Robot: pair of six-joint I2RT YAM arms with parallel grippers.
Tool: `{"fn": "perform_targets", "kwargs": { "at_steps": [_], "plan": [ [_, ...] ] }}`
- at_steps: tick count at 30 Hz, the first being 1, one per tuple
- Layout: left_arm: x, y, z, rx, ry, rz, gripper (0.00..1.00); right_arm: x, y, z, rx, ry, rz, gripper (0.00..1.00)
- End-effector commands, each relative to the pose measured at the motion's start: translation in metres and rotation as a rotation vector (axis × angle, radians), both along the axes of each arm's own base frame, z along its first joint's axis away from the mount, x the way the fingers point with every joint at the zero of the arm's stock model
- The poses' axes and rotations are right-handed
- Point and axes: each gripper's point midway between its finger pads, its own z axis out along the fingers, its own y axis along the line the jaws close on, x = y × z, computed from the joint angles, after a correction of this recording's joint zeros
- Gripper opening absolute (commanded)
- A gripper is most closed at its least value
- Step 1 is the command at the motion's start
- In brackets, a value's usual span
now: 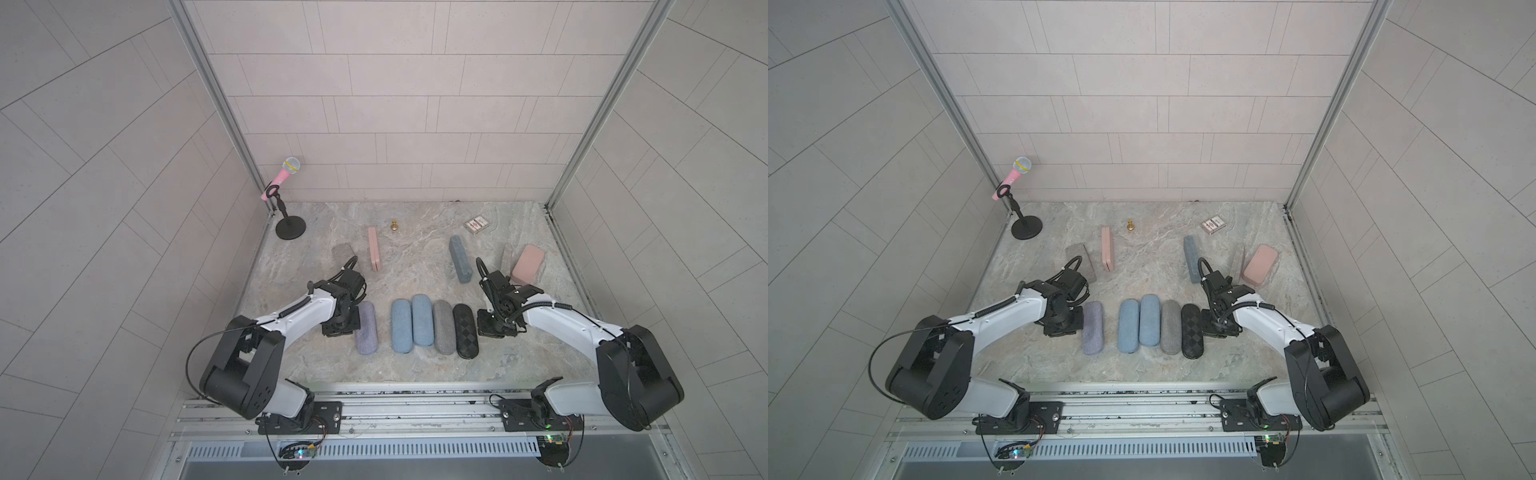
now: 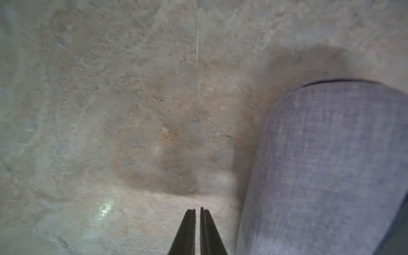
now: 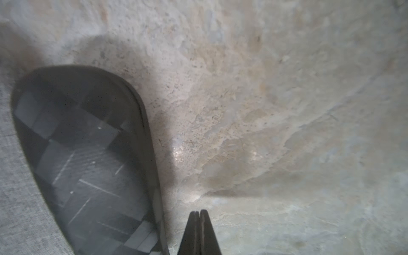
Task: Close the glasses case
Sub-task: Adjust the glasses case at the center of the board.
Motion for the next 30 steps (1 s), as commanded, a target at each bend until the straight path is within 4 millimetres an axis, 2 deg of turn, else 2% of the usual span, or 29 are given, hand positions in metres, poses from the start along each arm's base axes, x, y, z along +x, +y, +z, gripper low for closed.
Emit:
{"fn": "perform_targets", "kwargs": {
  "at_steps": [1,9,24,27,30],
  "plan": [
    [0.001,-0.003,-0.008,-0.018,0.004,0.007,0.12,-0.003,0.003,-0.007,0.004,0.016,0.010,0.03],
    [0.002,-0.019,-0.014,-0.047,0.006,-0.007,0.12,0.000,0.019,-0.010,0.014,0.017,0.043,0.03],
    [0.009,-0.072,-0.016,-0.059,-0.013,-0.091,0.12,0.003,0.043,-0.002,0.024,-0.007,0.106,0.04],
    [0.011,-0.076,-0.015,-0.058,-0.015,-0.100,0.12,0.004,0.036,0.003,-0.009,-0.018,0.098,0.04],
    [0.013,-0.072,-0.008,-0.036,-0.029,-0.099,0.12,0.007,0.019,0.014,-0.097,-0.051,0.068,0.06]
  ]
}}
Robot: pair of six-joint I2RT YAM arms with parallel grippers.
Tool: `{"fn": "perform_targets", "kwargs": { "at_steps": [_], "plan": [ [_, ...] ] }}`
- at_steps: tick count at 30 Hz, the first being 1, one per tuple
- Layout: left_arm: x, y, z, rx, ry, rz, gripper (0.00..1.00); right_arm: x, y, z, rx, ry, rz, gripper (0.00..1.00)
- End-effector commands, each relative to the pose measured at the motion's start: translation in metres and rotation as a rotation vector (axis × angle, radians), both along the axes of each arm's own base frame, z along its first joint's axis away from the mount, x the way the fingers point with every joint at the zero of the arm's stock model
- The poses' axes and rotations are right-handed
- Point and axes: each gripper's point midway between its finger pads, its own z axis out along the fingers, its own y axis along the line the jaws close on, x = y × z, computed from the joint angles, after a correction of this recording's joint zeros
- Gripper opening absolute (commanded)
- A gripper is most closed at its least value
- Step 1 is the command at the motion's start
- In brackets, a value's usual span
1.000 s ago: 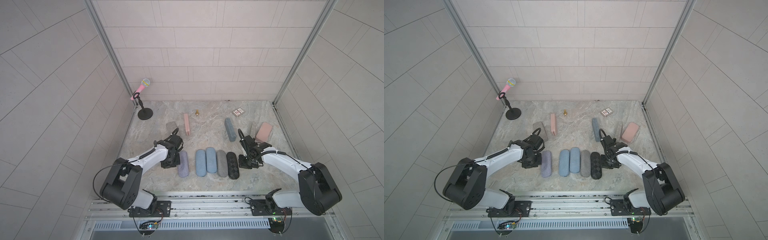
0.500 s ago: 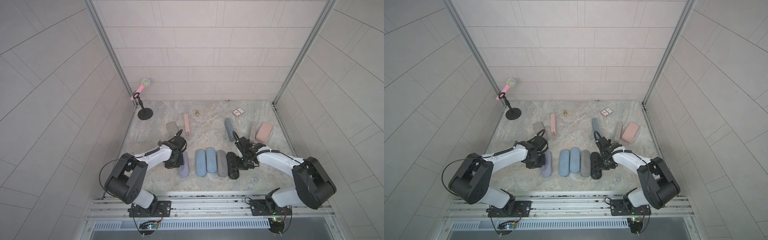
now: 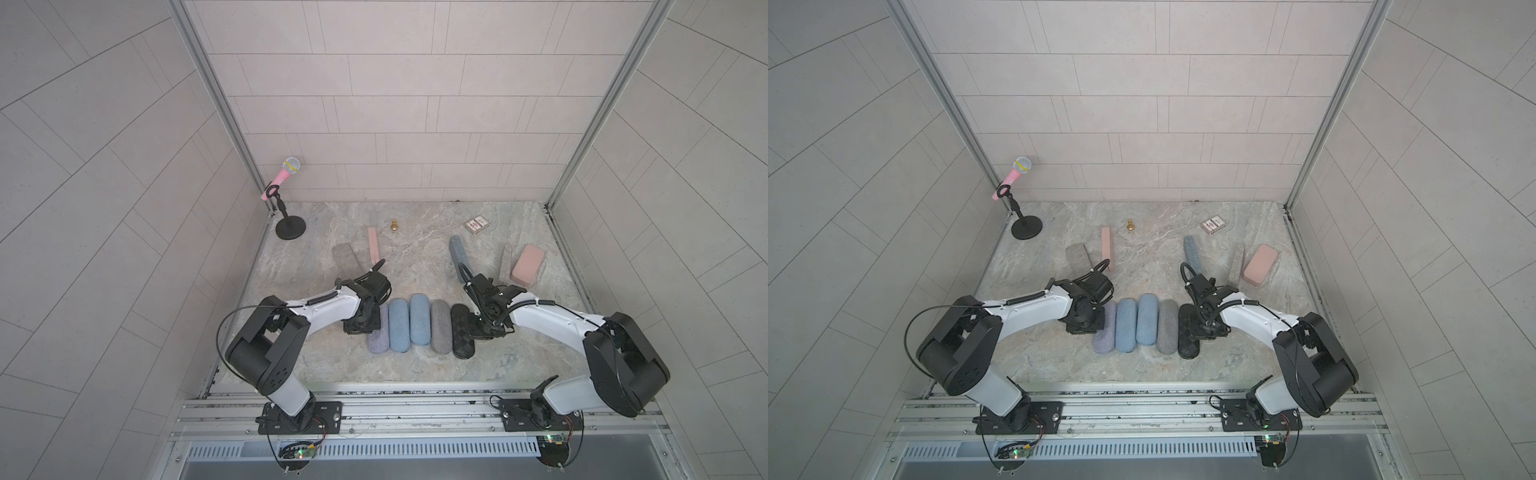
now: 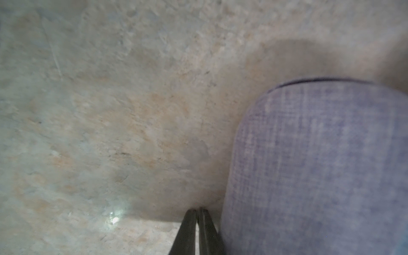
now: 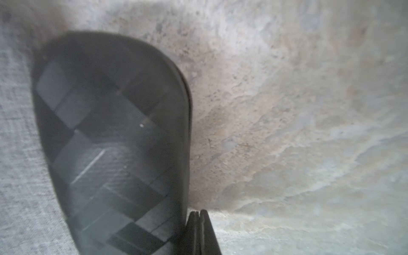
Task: Close the glasses case
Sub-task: Adjust the glasses case at the center of the board, then pick up the glasses case at the center of the board.
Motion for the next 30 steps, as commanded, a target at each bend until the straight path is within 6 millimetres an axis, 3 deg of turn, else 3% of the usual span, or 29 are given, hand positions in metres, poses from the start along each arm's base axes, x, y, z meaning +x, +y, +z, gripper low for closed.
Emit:
{"fn": "perform_targets", "kwargs": {
  "at_steps": [1,10,14,19,23,30],
  "plan": [
    [0.004,-0.008,0.006,-0.013,-0.015,0.001,0.12,0.009,-0.016,0.022,-0.092,-0.067,-0.037,0.08],
    [0.017,0.010,0.045,0.048,-0.071,-0.011,0.12,0.017,-0.042,0.059,-0.234,-0.131,-0.076,0.24],
    [0.022,0.017,0.058,0.056,-0.084,-0.012,0.13,0.031,-0.039,0.076,-0.234,-0.180,-0.056,0.33],
    [0.030,0.024,0.067,0.058,-0.077,-0.019,0.13,0.065,-0.015,0.098,-0.185,-0.250,-0.002,0.53],
    [0.036,0.027,0.072,0.040,-0.077,-0.020,0.14,0.103,0.006,0.103,-0.168,-0.275,0.046,0.69],
    [0.041,0.038,0.087,-0.041,-0.100,0.008,0.23,0.165,0.021,0.091,-0.158,-0.234,0.071,0.76]
  ]
}}
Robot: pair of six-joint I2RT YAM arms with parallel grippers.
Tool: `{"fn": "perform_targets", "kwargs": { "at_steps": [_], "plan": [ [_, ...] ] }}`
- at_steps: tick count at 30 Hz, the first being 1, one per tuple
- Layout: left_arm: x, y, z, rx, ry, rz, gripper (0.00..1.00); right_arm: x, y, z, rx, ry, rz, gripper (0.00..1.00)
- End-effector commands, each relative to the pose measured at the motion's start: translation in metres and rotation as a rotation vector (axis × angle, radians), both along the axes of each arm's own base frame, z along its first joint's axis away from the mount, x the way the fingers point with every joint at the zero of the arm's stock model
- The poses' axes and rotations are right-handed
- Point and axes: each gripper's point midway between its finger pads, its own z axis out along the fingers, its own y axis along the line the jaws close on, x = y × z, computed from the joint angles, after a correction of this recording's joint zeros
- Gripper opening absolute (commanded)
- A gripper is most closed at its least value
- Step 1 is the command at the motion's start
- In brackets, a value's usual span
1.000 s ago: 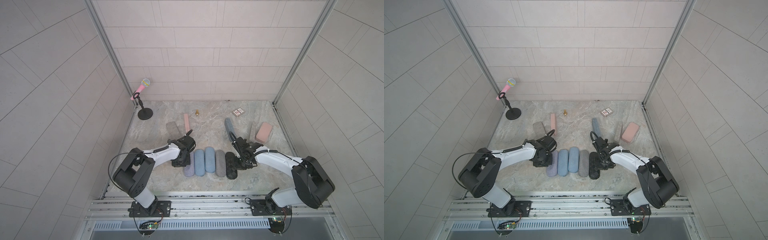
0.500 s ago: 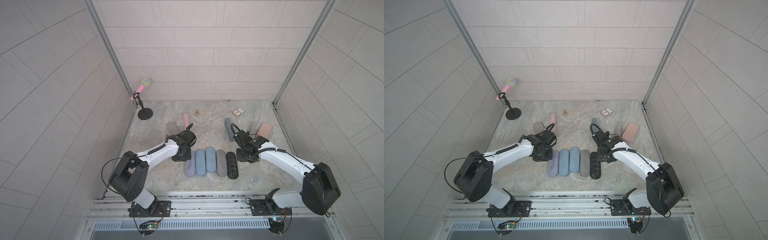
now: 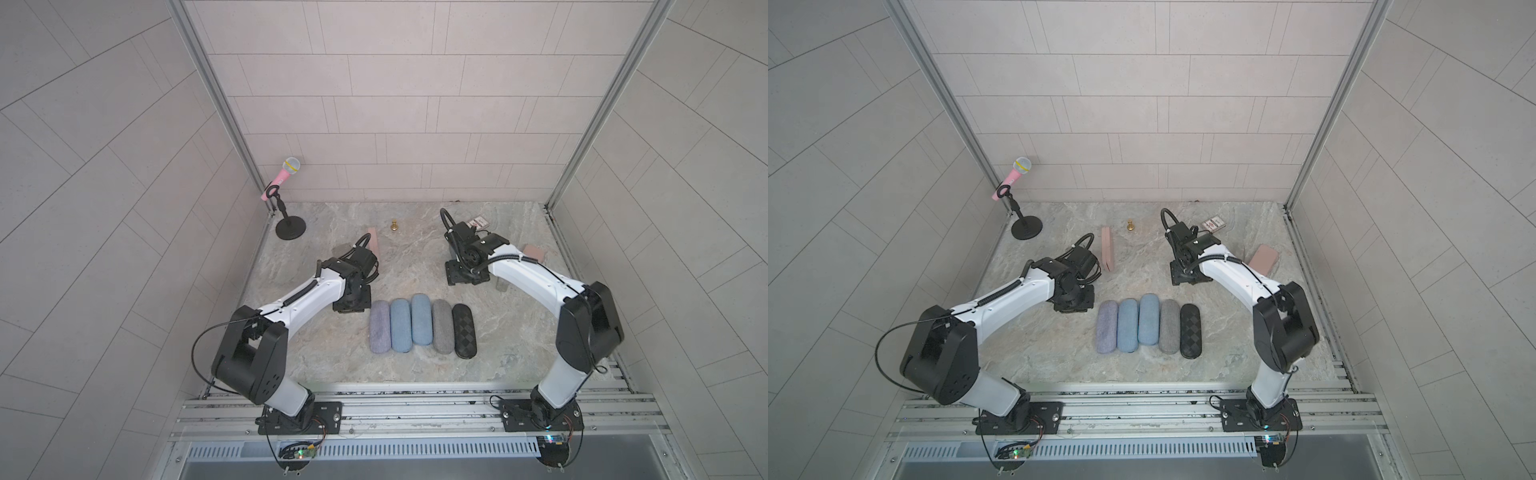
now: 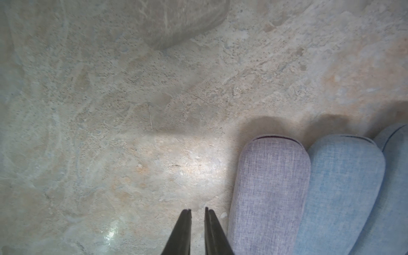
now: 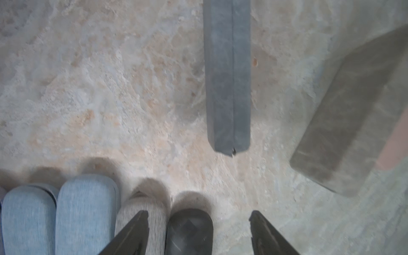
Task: Close the glasses case
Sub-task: Pick up the glasses case at the center of the board.
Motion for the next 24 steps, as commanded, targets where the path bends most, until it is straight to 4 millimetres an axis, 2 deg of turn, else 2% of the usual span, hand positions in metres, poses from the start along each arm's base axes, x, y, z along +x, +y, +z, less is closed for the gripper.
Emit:
{"fn": "perform_targets", "kwargs": {
  "at_steps": [1,8,17,20,24],
  "plan": [
    [-0.001,0.006,0.020,-0.036,-0.030,-0.017,0.25,0.017,-0.005,-0.001,-0.018,0.014,0.022,0.76],
    [0.001,0.011,0.028,-0.054,-0.048,-0.019,0.28,0.046,-0.011,-0.019,0.003,0.056,0.016,0.79],
    [0.003,0.009,0.022,-0.066,-0.026,-0.005,0.27,0.074,-0.032,-0.038,-0.009,0.088,-0.012,0.79],
    [0.002,0.010,0.019,-0.063,-0.015,0.000,0.27,0.081,-0.035,-0.045,0.031,0.107,-0.017,0.71],
    [0.000,0.010,0.017,-0.065,-0.007,0.003,0.27,0.084,-0.028,-0.051,0.099,0.125,-0.018,0.53]
  ]
}}
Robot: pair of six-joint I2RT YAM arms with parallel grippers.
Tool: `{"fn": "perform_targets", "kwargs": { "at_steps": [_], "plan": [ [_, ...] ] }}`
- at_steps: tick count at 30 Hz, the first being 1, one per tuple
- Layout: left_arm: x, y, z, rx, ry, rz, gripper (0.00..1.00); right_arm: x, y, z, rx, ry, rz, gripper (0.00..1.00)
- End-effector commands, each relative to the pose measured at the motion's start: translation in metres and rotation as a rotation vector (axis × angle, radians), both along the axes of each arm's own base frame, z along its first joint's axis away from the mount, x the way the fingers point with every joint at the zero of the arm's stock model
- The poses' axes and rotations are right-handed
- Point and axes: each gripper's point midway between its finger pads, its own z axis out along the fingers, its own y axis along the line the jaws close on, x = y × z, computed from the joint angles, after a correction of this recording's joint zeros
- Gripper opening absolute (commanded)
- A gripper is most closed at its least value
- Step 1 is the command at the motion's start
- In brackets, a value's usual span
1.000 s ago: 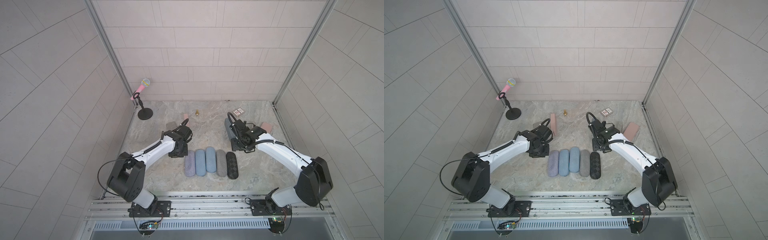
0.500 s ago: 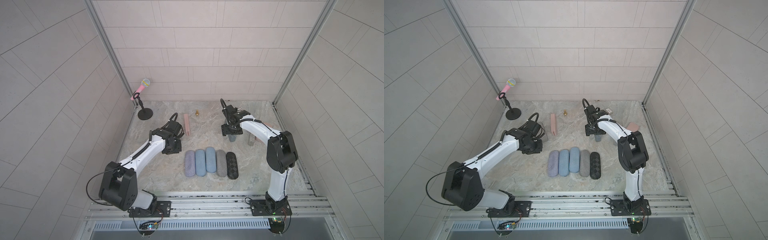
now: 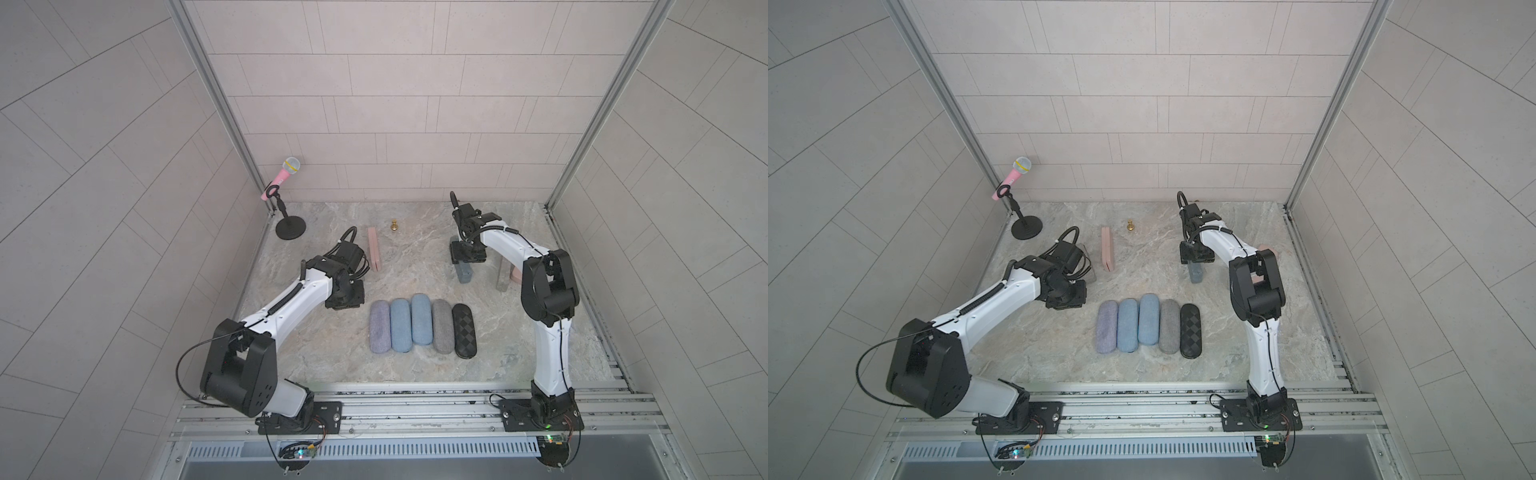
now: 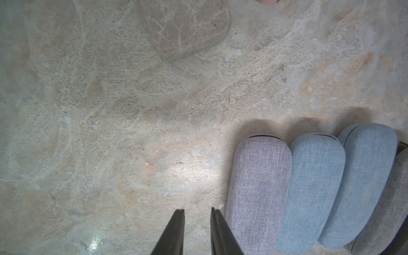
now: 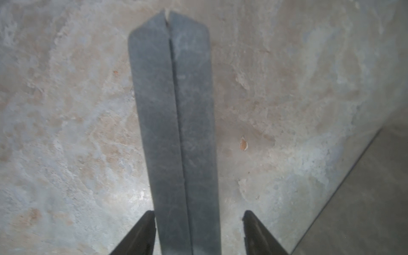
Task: Close the glasses case
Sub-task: Pick up the glasses case at the center of the board, then place the glasses case at the center of the board.
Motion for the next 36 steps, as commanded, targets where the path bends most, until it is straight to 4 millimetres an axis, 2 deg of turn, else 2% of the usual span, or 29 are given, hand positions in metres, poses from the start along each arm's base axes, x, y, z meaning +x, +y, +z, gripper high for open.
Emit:
{"fn": "perform_targets", "kwargs": {
  "at_steps": [1,3,5,8,15,21,29,36],
  "plan": [
    [-0.002,0.004,0.001,0.011,0.015,0.002,0.27,-0.001,0.010,-0.003,0.056,0.026,0.026,0.49],
    [-0.002,0.005,0.003,0.015,0.011,0.002,0.27,-0.002,0.011,-0.003,0.066,0.028,0.025,0.45],
    [-0.002,0.006,0.007,0.013,0.001,0.002,0.27,-0.003,0.014,0.001,0.087,0.025,0.022,0.45],
    [-0.002,0.008,0.012,0.007,-0.013,0.005,0.27,-0.008,0.029,0.011,0.181,0.010,0.030,0.42],
    [-0.010,0.009,0.020,-0.025,-0.038,0.015,0.27,-0.019,0.076,0.042,0.469,-0.026,0.039,0.31],
    [-0.022,0.013,0.024,-0.039,-0.057,0.027,0.27,-0.028,0.120,0.058,0.673,-0.013,0.084,0.29],
    [-0.032,0.016,0.020,-0.048,-0.051,0.035,0.27,-0.034,0.154,0.043,0.803,0.025,0.078,0.29],
    [-0.036,0.017,0.016,-0.047,-0.037,0.034,0.27,-0.035,0.160,0.024,0.848,0.039,0.038,0.29]
  ]
}}
